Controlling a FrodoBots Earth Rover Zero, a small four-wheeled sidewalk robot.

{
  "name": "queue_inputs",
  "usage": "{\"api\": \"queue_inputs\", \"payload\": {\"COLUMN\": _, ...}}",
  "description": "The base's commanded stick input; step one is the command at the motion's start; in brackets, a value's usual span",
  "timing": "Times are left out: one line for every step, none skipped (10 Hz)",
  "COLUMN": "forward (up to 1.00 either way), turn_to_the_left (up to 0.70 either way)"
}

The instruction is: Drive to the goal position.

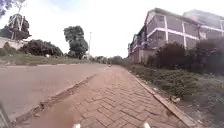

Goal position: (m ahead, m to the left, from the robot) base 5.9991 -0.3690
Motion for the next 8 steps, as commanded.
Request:
{"api": "queue_inputs", "payload": {"forward": 0.5, "turn_to_the_left": 0.0}}
{"api": "queue_inputs", "payload": {"forward": 0.5, "turn_to_the_left": 0.0}}
{"api": "queue_inputs", "payload": {"forward": 0.5, "turn_to_the_left": 0.0}}
{"api": "queue_inputs", "payload": {"forward": 0.5, "turn_to_the_left": 0.0}}
{"api": "queue_inputs", "payload": {"forward": 0.5, "turn_to_the_left": 0.0}}
{"api": "queue_inputs", "payload": {"forward": 0.5, "turn_to_the_left": 0.0}}
{"api": "queue_inputs", "payload": {"forward": 0.5, "turn_to_the_left": 0.0}}
{"api": "queue_inputs", "payload": {"forward": 0.5, "turn_to_the_left": 0.0}}
